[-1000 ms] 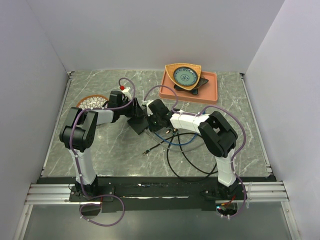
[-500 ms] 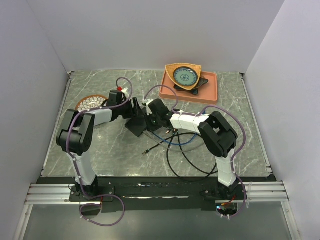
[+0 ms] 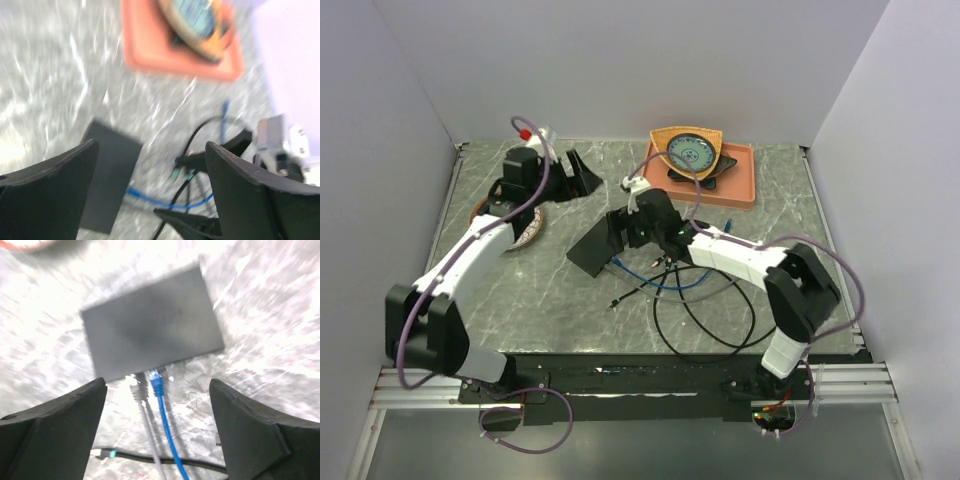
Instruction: Insert the plug into the switch port
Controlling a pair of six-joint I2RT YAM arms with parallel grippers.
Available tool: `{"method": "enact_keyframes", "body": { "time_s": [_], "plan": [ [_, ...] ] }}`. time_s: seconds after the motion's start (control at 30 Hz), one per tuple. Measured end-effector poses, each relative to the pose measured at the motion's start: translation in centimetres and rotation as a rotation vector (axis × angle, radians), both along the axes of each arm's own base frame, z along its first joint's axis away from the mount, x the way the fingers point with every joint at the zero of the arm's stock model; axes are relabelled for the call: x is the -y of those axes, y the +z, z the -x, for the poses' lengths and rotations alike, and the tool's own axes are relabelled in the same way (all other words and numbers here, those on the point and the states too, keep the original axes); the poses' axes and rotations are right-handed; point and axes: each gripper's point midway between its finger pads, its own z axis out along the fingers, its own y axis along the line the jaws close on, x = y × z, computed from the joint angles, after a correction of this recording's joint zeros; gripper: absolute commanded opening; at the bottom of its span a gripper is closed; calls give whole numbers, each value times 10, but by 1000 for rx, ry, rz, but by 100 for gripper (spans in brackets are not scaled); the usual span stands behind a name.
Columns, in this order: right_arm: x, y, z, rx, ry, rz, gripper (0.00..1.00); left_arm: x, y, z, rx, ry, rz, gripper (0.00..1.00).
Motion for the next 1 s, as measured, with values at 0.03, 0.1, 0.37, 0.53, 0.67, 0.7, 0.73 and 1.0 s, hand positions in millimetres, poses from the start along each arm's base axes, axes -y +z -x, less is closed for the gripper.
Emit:
{"method": "enact_keyframes", "body": {
  "time_s": [0.03, 0.1, 0.37, 0.53, 0.67, 0.7, 0.73, 1.0],
  "plan": [
    [1, 13, 0, 22, -5, -16, 99, -2, 23, -1, 51, 17, 17, 98],
    [5, 36, -2, 62, -22, -44, 99, -6, 59, -1, 123, 53, 53, 99],
    [35, 61, 2, 106, -116, -49, 99, -14, 109, 9, 239, 157, 257, 96],
    [67, 17, 10, 24, -191, 32, 99, -12, 26, 24, 89, 171, 298, 96],
    [103, -13, 11, -56, -284, 99, 92, -4, -12, 20, -12, 148, 276, 96],
    [110, -16, 10, -71, -310, 106, 90, -2, -16, 20, -25, 141, 273, 96],
    [116, -17, 7, -78, -331, 108, 89, -1, -15, 19, -29, 134, 274, 96],
    [143, -38, 2, -145, -418, 155, 63, 13, 10, 11, 18, 59, 313, 97]
  ]
}}
